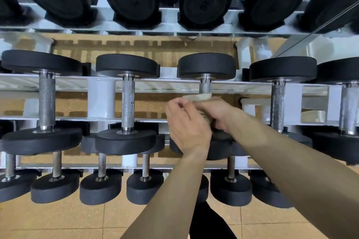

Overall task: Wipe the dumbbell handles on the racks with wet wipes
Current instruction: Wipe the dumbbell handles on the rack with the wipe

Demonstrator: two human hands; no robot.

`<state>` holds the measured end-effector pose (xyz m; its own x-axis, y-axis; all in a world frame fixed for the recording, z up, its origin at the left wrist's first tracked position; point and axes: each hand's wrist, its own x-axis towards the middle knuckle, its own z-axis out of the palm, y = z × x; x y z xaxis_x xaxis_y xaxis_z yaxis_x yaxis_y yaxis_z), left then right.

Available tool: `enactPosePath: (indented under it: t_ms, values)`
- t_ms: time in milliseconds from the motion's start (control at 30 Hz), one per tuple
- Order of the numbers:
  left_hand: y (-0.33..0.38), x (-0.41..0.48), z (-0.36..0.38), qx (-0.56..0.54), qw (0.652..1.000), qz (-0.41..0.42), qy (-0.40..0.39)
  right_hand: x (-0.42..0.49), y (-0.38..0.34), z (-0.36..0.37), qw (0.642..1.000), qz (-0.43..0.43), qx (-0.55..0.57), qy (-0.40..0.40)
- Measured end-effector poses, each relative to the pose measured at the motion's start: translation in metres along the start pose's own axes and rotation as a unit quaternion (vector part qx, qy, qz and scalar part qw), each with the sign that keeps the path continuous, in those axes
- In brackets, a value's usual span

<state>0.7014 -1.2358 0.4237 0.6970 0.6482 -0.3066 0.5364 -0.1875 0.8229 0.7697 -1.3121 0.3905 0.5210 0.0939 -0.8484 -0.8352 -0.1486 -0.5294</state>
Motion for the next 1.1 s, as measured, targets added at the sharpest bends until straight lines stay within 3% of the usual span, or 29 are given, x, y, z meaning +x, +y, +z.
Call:
enactPosePath:
  t_ms: [133,200,300,367,467,600,767,833,933,1100]
  values:
    - [-0.001,0.001,0.002,-0.005,1.0,0.013,0.008,0.013,-0.024,0.008,0.989,-0.026,0.121,0.078]
    - [-0.001,0.001,0.002,-0.003,1.0,0.007,0.003,0.005,-0.013,0.009,0.992,-0.04,0.076,0.095]
    - [0.001,0.001,0.002,-0.001,1.0,-0.017,-0.009,-0.011,0.01,0.005,0.997,-0.015,-0.075,0.016]
    - [0.003,0.001,0.002,0.0,1.0,-0.022,-0.011,-0.017,0.013,0.003,0.993,-0.01,-0.115,-0.002]
    - [0.004,0.003,0.001,0.003,0.999,-0.03,-0.02,-0.027,0.009,0.005,0.999,-0.015,-0.021,0.028]
    - [0.007,0.004,-0.004,0.012,0.998,-0.025,-0.052,-0.06,0.008,0.012,0.983,-0.093,0.113,0.112]
    - [0.008,0.021,-0.013,-0.024,0.966,-0.117,-0.228,-0.098,0.008,0.02,0.946,-0.117,0.26,0.151]
    - [0.007,0.036,-0.012,0.014,0.936,-0.13,-0.327,-0.101,0.012,0.026,0.941,-0.139,0.22,0.217]
    - [0.007,0.05,-0.01,0.075,0.885,-0.121,-0.443,-0.093,0.031,0.036,0.909,-0.189,-0.01,0.371]
    - [0.002,0.063,0.012,0.026,0.847,-0.211,-0.487,-0.083,0.042,0.048,0.875,-0.132,-0.081,0.458]
